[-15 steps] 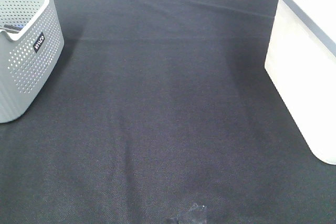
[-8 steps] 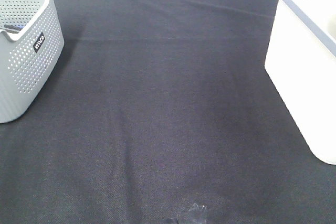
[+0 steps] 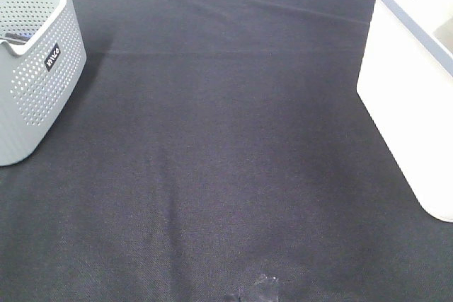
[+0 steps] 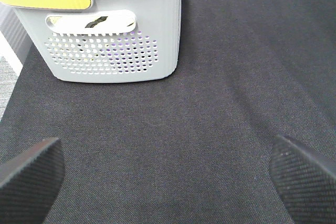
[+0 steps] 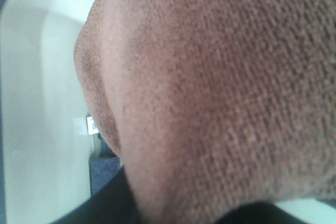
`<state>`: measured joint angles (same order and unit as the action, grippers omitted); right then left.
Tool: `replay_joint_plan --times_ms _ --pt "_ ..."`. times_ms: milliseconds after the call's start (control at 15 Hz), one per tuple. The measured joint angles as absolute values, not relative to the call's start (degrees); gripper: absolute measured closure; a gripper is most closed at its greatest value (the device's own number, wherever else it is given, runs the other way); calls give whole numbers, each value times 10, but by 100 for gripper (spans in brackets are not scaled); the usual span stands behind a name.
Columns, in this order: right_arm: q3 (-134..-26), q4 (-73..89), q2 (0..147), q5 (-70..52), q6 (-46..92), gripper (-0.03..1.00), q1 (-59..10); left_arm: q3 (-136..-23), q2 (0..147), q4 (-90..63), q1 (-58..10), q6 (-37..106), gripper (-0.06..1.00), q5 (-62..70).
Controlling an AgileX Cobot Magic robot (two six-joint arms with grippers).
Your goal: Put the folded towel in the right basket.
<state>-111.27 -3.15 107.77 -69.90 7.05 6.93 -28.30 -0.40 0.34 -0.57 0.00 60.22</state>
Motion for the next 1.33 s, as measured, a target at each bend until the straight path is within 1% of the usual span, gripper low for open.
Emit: replay_joint_plan --times_ms 133,200,267,333,400,467,533,667,867,1067,1200,1333 --pt "-1113 -32 1098 -699 66 74 69 -283 -4 3 -6 0 -5 602" --pt "-1111 -32 1106 -698 50 66 69 -283 -4 3 -6 0 -5 602" --pt "-1106 -32 1111 -698 36 48 69 -283 -4 3 -6 0 -5 602" --pt "-1106 -32 1111 -698 36 48 69 -283 -4 3 -6 0 -5 602" --pt "-1096 -36 1117 -698 19 23 69 -283 -4 3 -6 0 -5 602" --pt "-1091 -38 1121 -698 8 10 69 -283 -4 3 -6 0 -5 602" --pt "-1091 -40 1124 -698 4 4 69 -283 -4 3 -6 0 -5 602" --pt "-1091 -40 1125 -698 5 0 69 -283 -4 3 -6 0 -5 602" --pt "-1091 -23 1116 -698 4 0 67 -283 -4 3 -6 0 -5 602" --pt "-1086 0 1060 -697 3 0 57 -283 -4 3 -6 0 -5 602" --pt "-1040 19 990 -697 3 0 56 -283 -4 3 -6 0 -5 602" --pt "-948 21 904 -697 5 0 56 -283 -4 3 -6 0 -5 602"
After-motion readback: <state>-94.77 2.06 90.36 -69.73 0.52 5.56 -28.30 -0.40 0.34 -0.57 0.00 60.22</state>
